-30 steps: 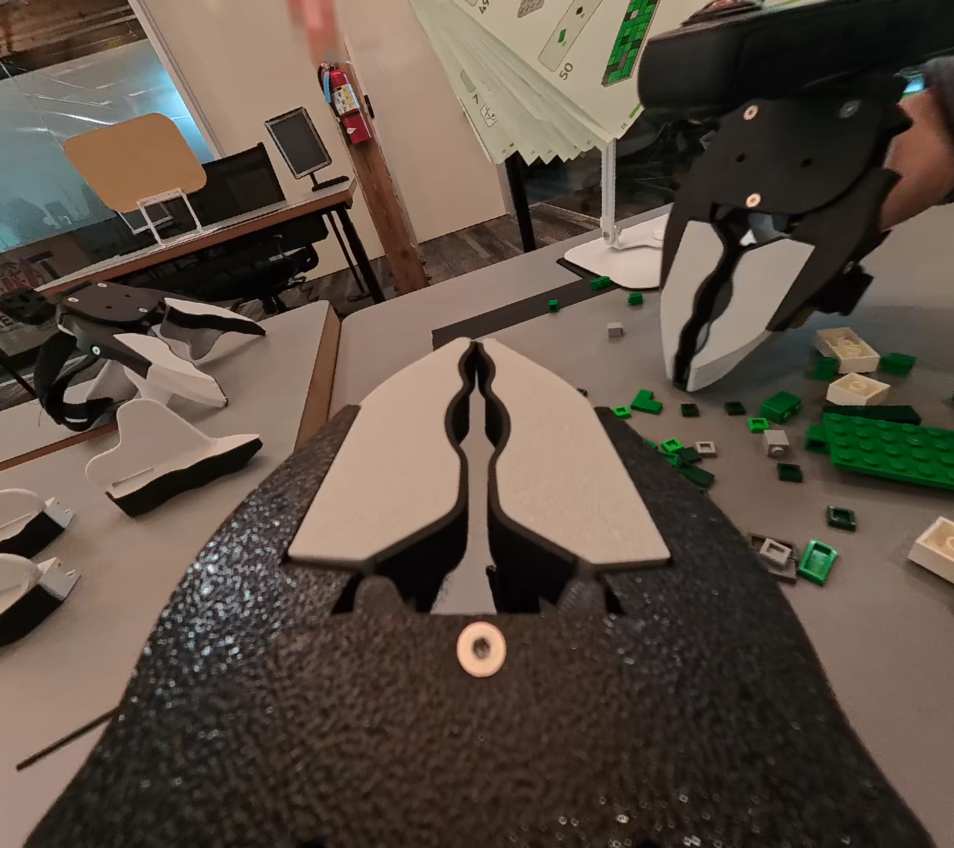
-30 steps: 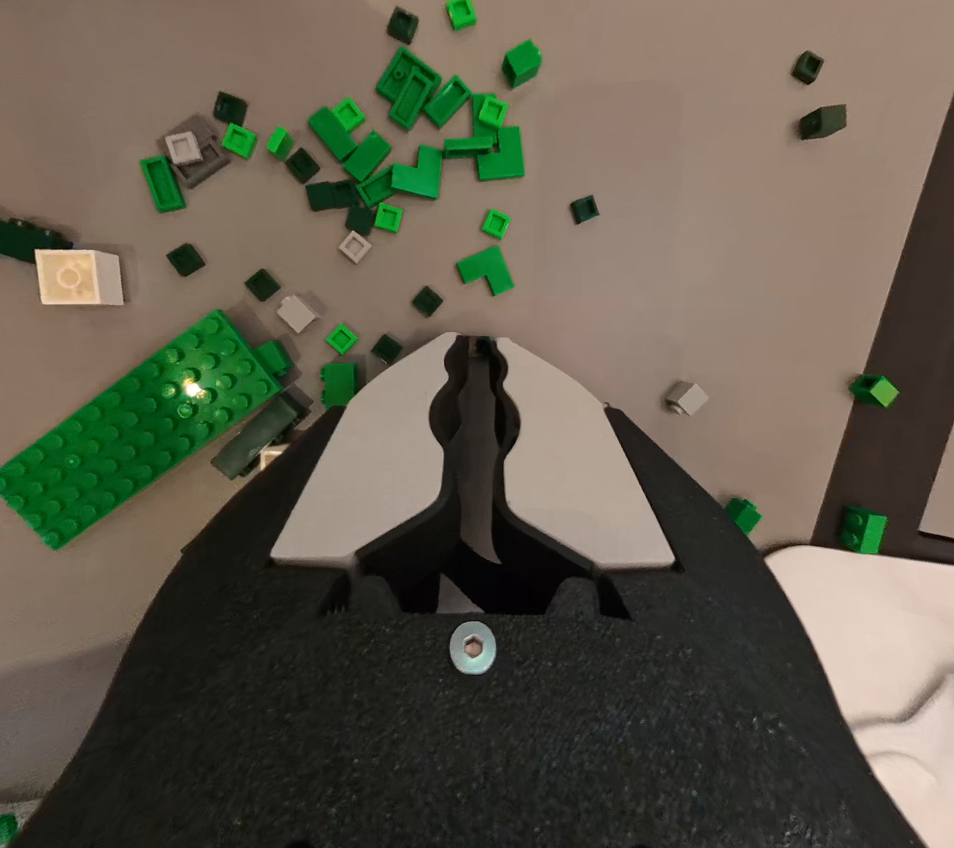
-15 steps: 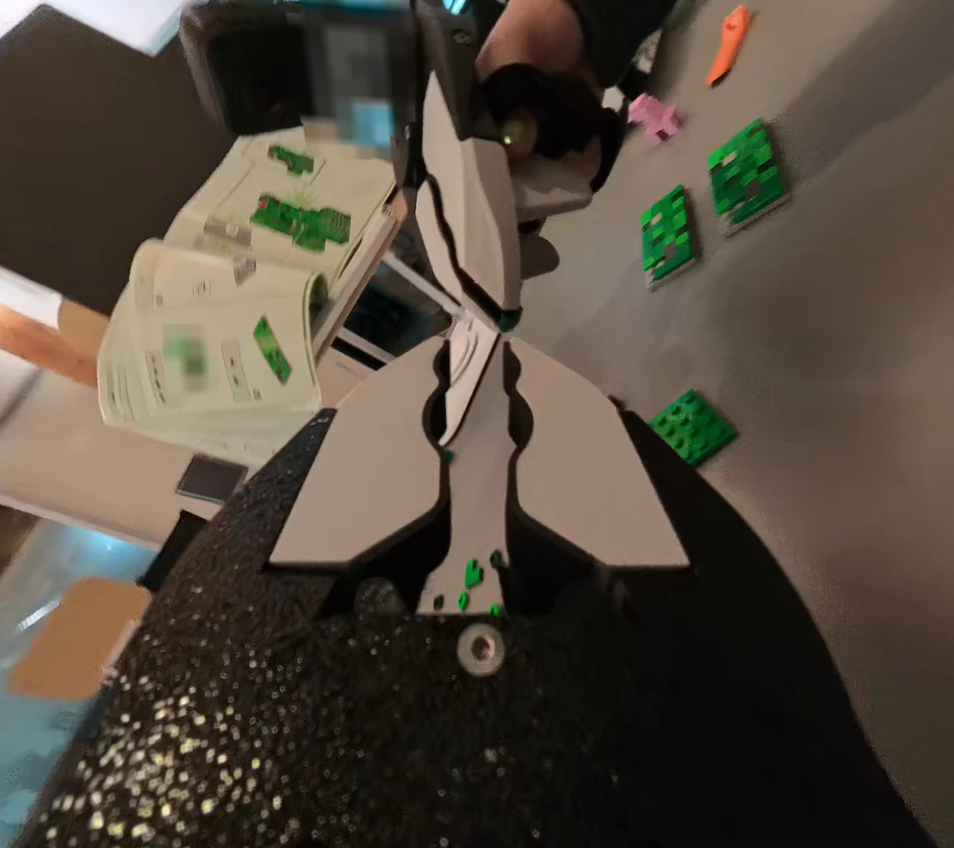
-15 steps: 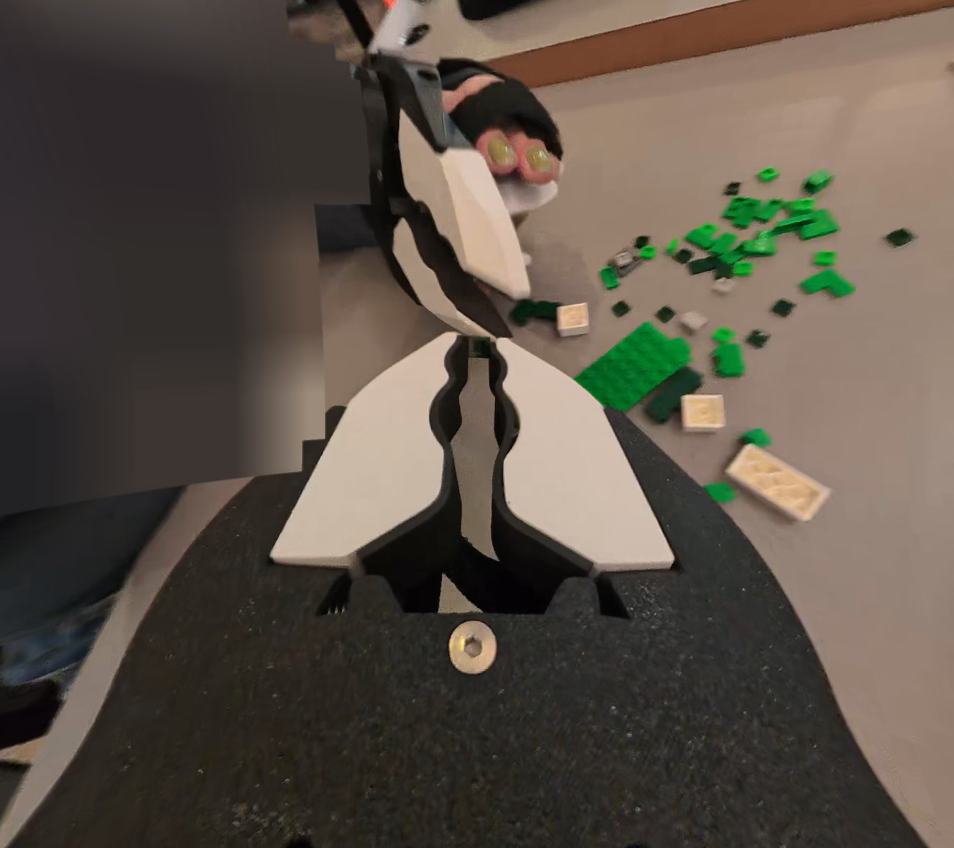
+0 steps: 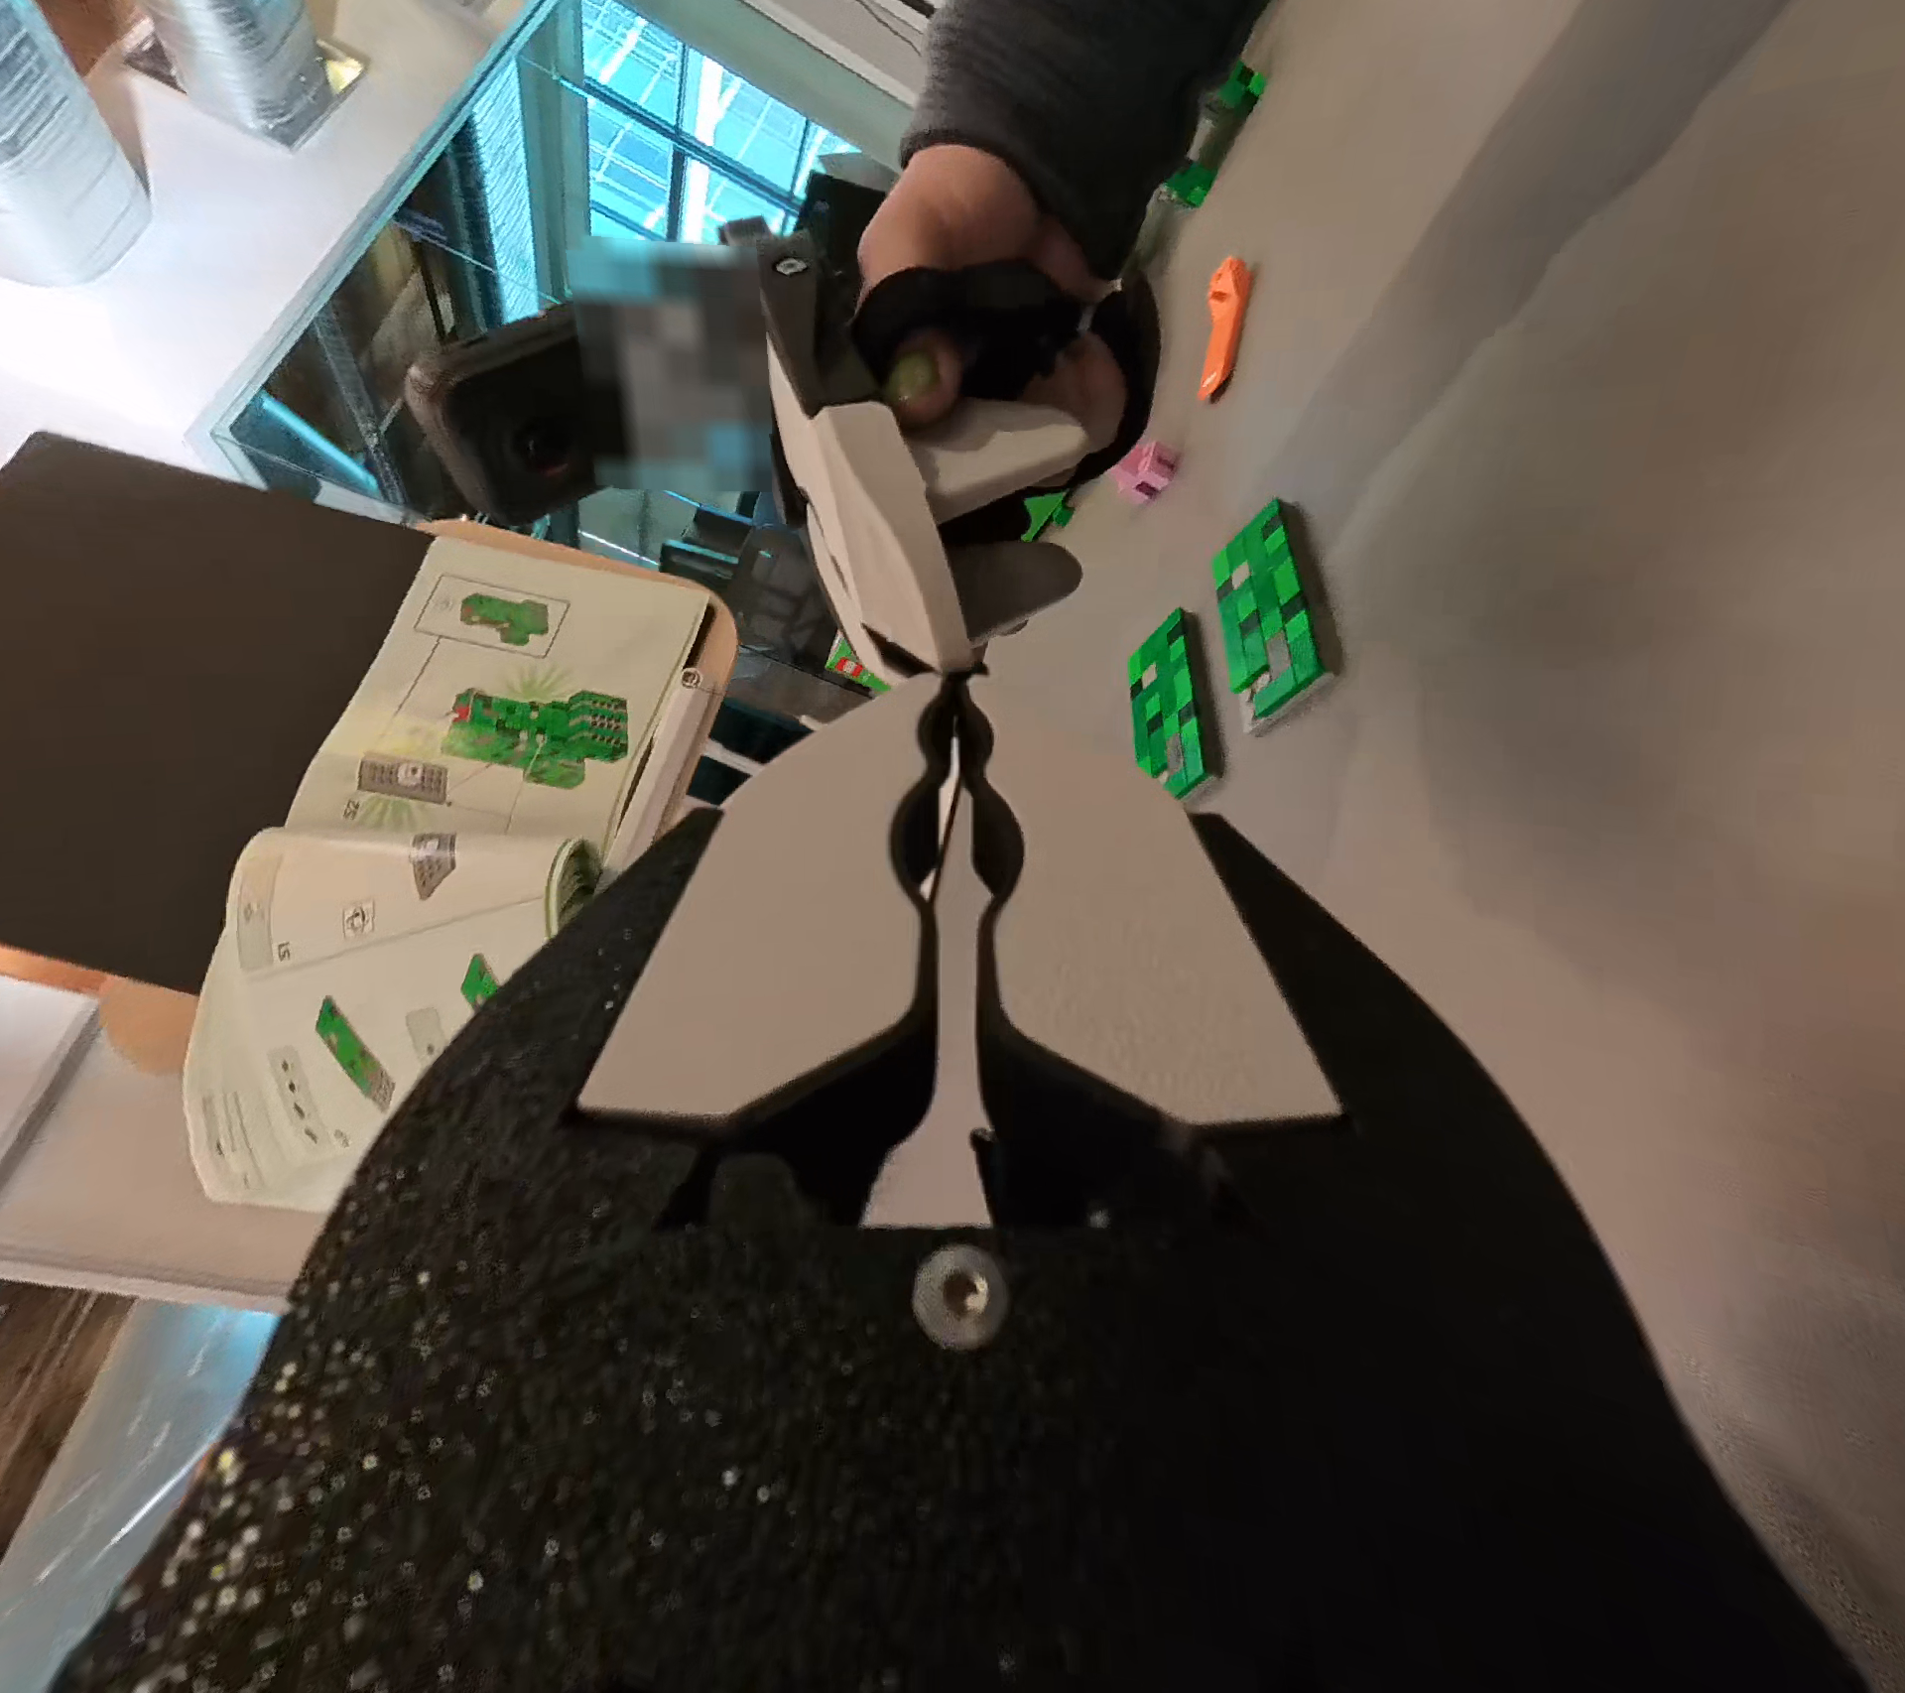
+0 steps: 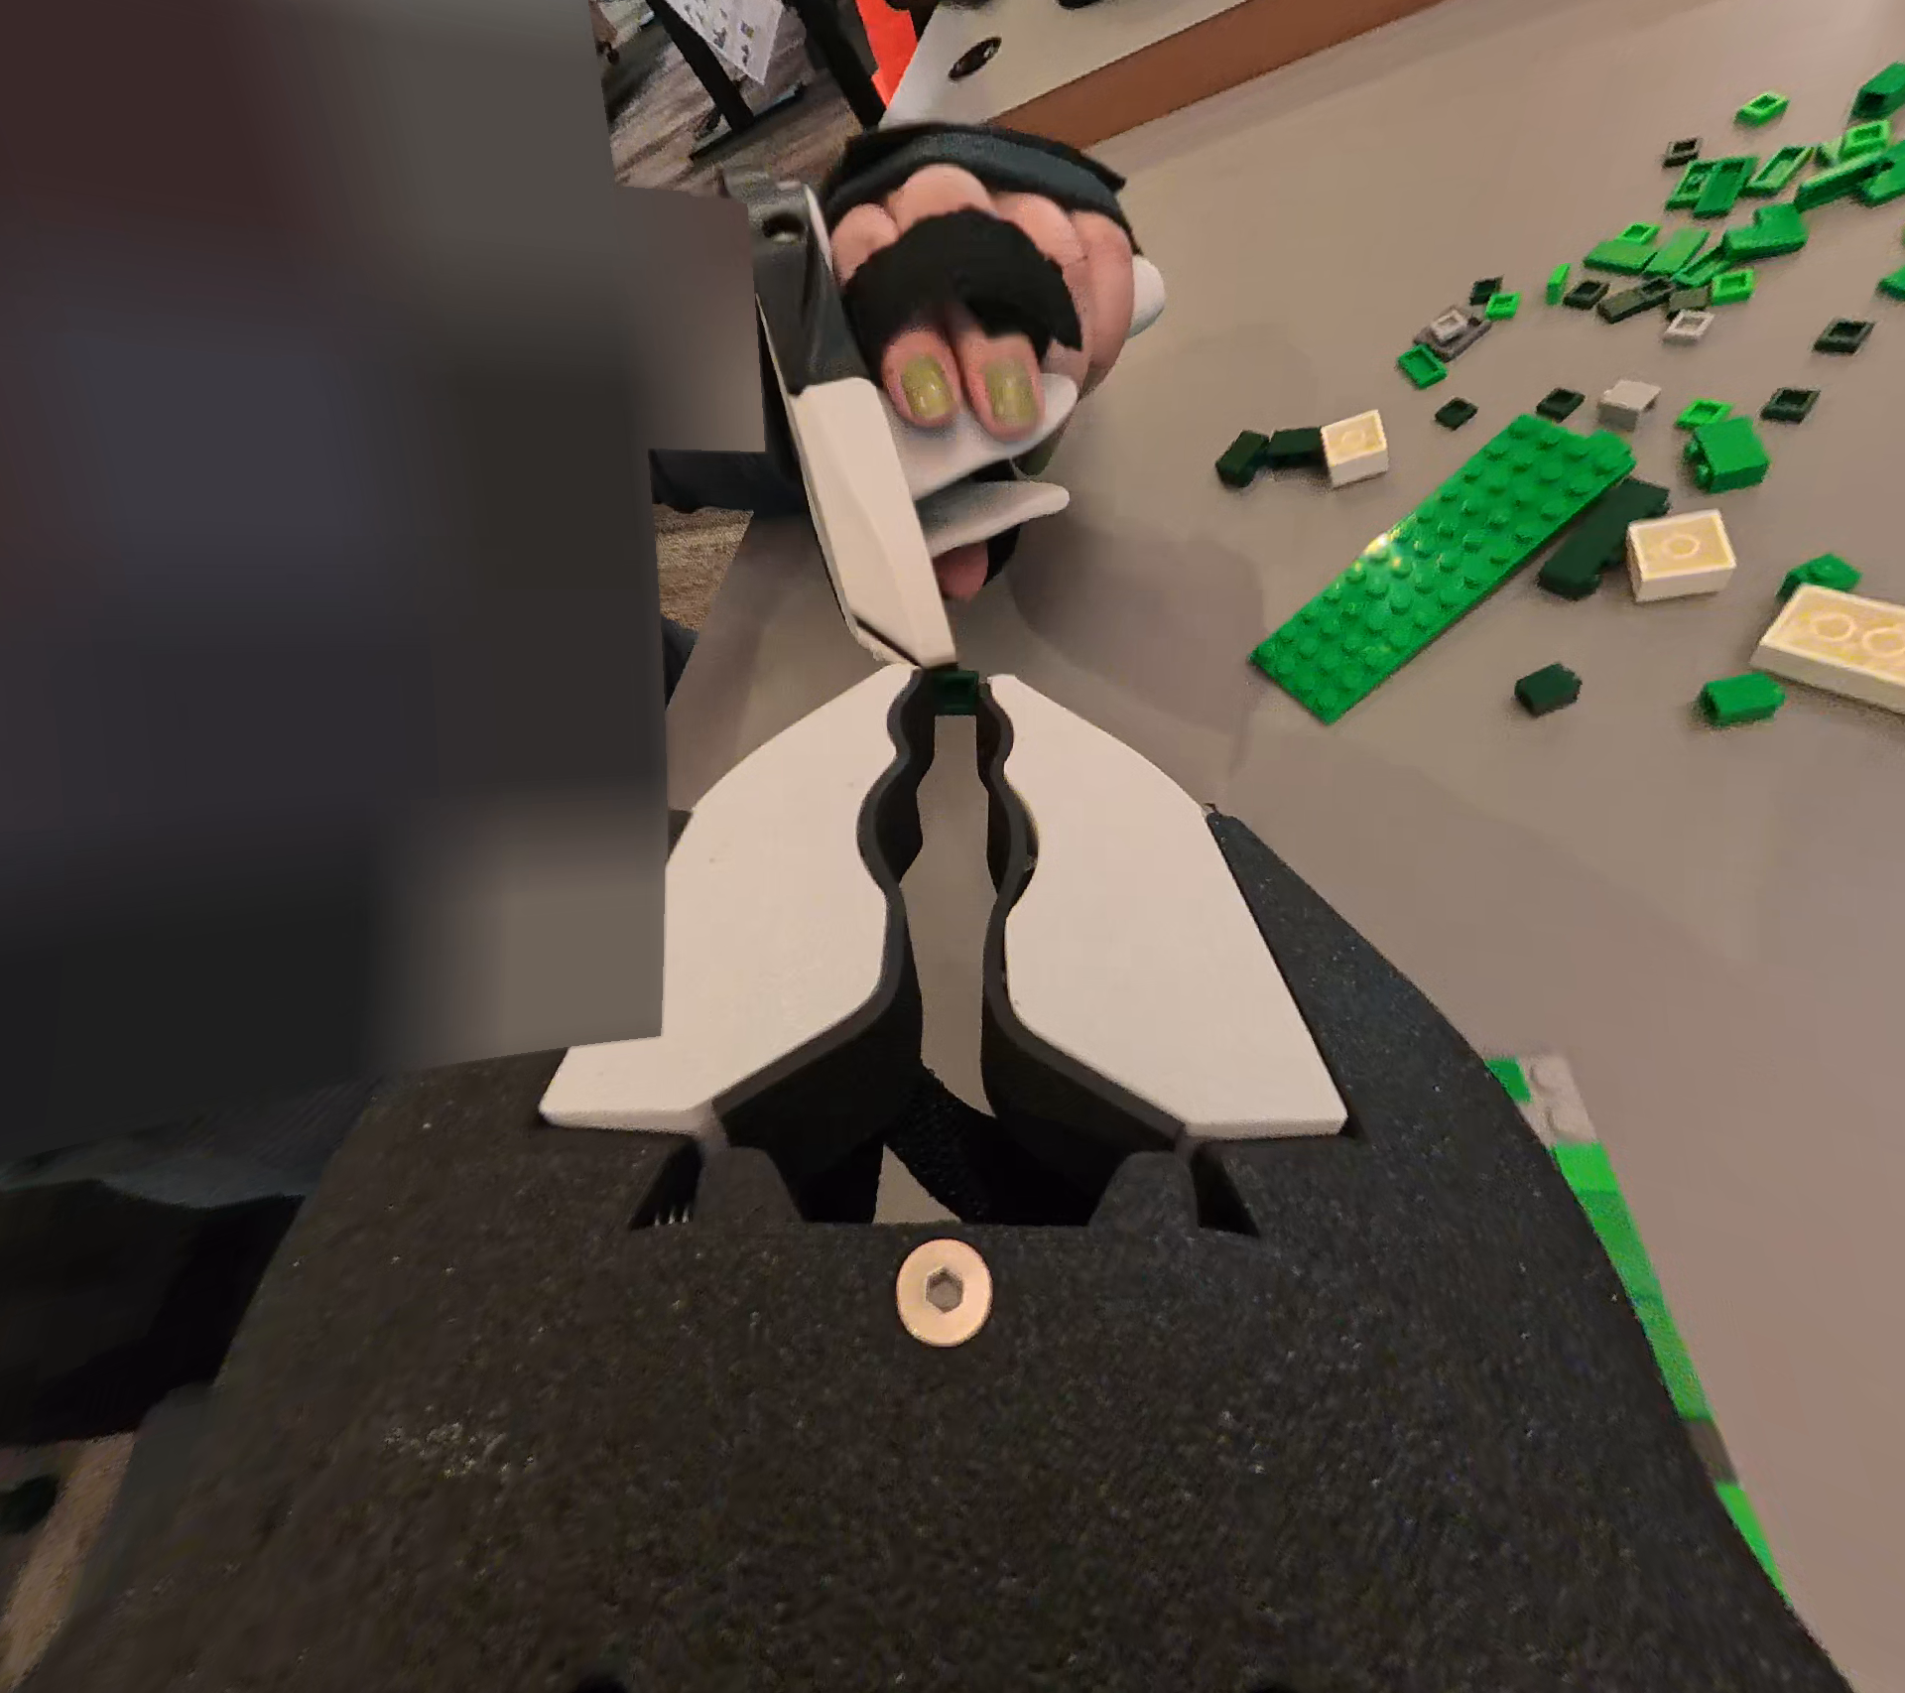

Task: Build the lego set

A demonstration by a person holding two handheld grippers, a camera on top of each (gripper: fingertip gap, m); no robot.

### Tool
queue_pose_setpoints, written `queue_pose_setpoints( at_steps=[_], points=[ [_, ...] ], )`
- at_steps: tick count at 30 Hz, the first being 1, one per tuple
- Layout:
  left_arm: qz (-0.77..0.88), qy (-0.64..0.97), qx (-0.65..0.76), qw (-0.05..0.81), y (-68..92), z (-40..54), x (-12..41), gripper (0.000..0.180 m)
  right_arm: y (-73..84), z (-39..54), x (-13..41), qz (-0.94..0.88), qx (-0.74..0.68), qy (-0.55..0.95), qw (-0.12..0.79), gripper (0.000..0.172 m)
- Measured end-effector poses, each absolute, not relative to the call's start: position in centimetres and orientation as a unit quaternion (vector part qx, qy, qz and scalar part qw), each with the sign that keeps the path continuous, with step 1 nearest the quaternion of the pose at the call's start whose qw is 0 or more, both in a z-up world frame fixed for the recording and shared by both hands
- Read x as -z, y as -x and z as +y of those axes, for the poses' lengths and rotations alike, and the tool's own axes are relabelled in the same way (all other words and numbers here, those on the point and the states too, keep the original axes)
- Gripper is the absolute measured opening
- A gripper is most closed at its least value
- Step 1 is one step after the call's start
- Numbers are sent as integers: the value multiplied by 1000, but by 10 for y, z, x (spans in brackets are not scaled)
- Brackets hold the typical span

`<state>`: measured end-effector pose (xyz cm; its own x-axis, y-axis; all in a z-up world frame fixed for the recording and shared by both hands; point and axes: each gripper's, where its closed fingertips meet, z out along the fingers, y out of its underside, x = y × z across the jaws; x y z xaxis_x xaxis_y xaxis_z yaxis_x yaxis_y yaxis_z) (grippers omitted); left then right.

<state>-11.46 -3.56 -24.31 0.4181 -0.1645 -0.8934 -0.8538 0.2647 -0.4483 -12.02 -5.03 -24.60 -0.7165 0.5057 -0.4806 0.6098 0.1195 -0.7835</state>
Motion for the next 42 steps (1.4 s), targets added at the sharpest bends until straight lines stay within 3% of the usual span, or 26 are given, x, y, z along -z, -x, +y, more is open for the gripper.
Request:
queue_pose_setpoints(
  at_steps=[5,10,13,17,22,30,36,38,42],
  points=[
    [411,634,-179,630,107,-19,257,0,106,-31,258,746,529,-405,4,8],
    [232,766,17,599,110,-6,274,0,96,-4,265,766,469,-400,-183,30],
    [157,812,153,540,103,-7,292,0,82,4,281,787,407,-395,-244,21],
    [157,814,144,541,103,-10,300,0,56,10,310,812,353,-402,-232,27],
    [196,832,145,499,80,-23,312,0,22,-1,337,841,319,-400,-174,21],
    [262,864,61,426,59,-8,338,0,28,12,350,819,287,-443,-225,16],
    [256,859,64,439,56,2,333,0,37,6,353,818,293,-441,-224,12],
    [248,855,69,450,58,1,331,0,39,7,353,826,284,-424,-238,8],
    [172,852,186,457,53,-1,324,1,46,5,332,827,272,-344,-352,7]
  ],
)
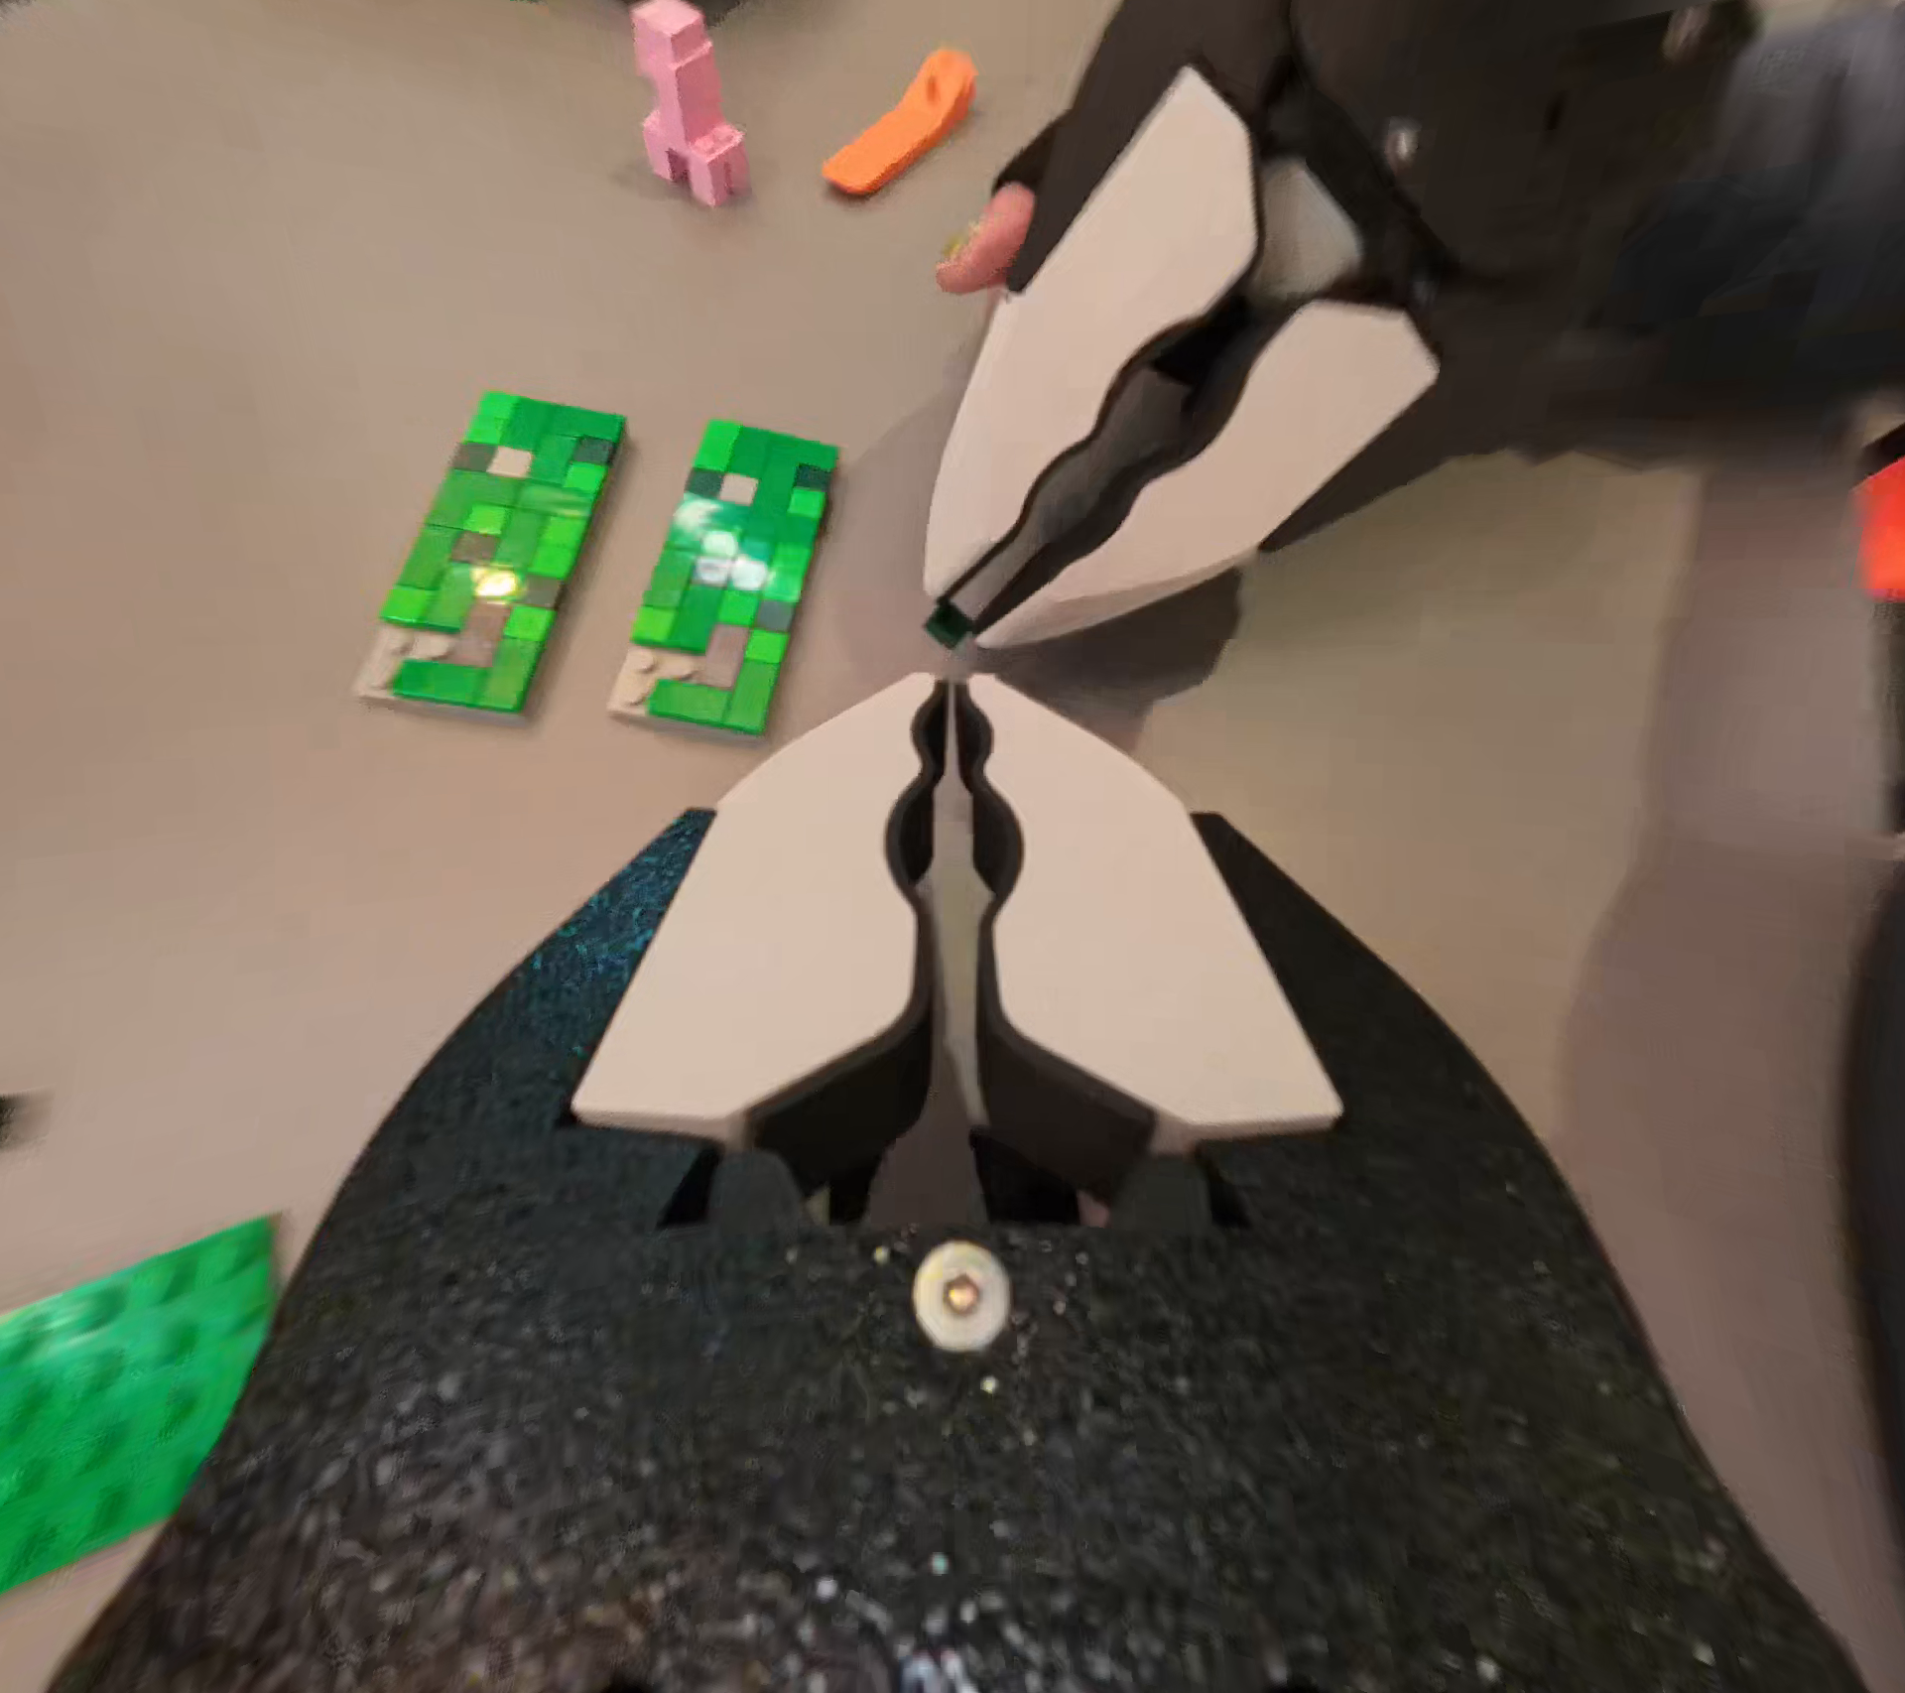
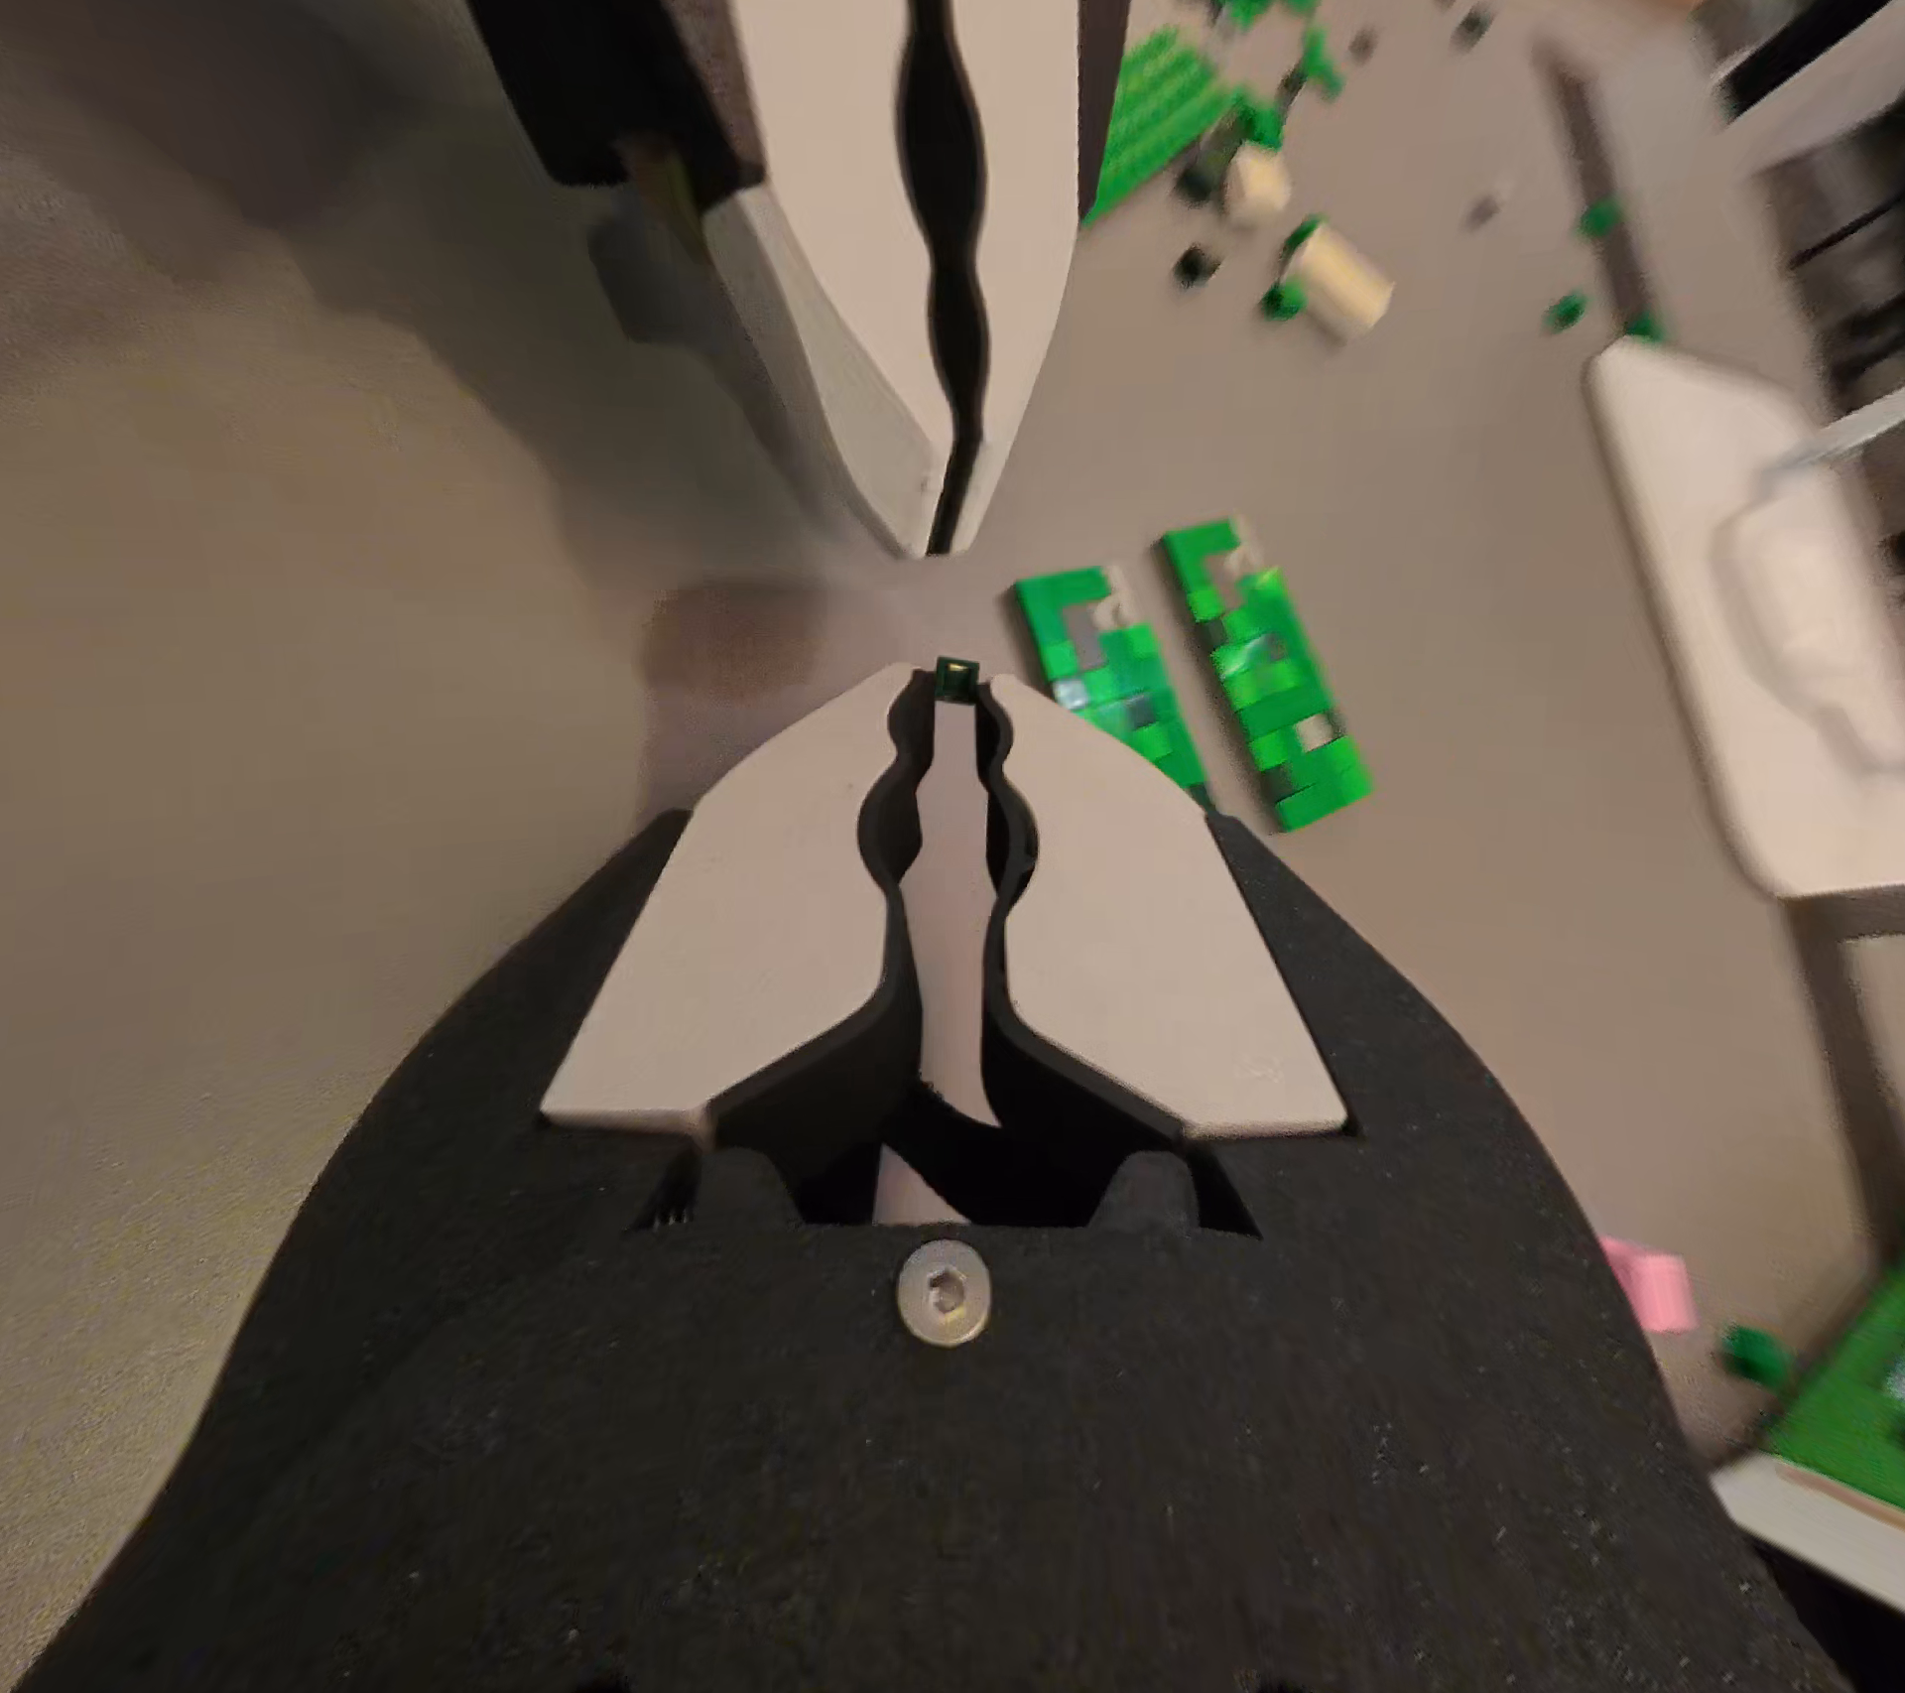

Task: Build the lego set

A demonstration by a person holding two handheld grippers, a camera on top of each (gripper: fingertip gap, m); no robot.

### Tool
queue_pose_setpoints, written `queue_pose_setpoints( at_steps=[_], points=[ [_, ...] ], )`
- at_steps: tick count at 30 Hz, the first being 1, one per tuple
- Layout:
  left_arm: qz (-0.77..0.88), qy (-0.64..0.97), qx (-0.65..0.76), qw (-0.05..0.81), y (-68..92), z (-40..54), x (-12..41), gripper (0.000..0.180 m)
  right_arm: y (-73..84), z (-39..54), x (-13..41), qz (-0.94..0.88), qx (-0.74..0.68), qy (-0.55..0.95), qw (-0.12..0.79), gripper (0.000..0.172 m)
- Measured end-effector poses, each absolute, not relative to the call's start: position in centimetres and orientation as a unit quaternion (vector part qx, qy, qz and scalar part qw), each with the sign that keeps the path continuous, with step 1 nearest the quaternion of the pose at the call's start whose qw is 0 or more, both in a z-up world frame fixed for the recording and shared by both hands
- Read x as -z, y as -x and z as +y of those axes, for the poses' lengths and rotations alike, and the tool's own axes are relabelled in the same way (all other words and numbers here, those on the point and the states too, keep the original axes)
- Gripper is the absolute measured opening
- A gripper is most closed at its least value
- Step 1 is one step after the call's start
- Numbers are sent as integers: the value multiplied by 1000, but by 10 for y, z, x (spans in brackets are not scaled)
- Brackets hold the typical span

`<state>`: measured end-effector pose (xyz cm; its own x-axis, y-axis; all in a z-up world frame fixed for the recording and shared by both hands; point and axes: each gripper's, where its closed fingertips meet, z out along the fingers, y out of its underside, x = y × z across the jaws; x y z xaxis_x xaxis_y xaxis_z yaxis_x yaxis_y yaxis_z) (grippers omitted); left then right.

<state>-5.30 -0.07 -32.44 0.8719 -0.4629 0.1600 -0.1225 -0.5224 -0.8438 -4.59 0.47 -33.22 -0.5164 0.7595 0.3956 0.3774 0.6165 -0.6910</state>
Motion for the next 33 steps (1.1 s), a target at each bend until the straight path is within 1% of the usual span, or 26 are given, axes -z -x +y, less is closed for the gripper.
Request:
queue_pose_setpoints(
  at_steps=[2,4,7,13,16,19,21,23,25,27,29,30,32,33],
  points=[
    [127,824,270,481,48,0,311,7,48,1,317,-821,-262,298,412,7],
    [86,802,322,496,51,2,300,8,49,0,307,-816,-240,261,456,7],
    [85,805,325,489,53,4,302,7,48,-6,300,-812,-222,215,494,6],
    [106,794,364,475,43,0,296,1,46,-8,293,-806,-184,158,540,6],
    [103,787,388,469,42,-1,294,7,46,-8,289,-801,-164,134,559,6],
    [106,777,408,468,39,0,290,10,46,-8,289,-801,-147,113,569,6],
    [111,779,401,470,38,1,290,4,48,-9,286,-801,-145,108,571,6],
    [123,776,382,487,40,1,288,2,49,-9,283,-794,-152,112,579,6],
    [160,770,336,518,41,1,285,2,47,-9,274,-775,-207,153,578,1],
    [237,741,233,583,44,-1,276,2,43,-9,269,-762,-314,230,517,4],
    [327,690,99,638,44,-7,266,2,38,-12,262,-731,-450,322,399,11],
    [371,663,34,650,43,-9,263,2,37,-15,256,-703,-516,363,328,18],
    [435,619,-60,651,38,-13,261,2,32,-22,245,-648,-617,406,185,21],
    [454,601,-84,652,35,-14,259,2,32,-23,243,-628,-639,424,134,21]
  ],
)
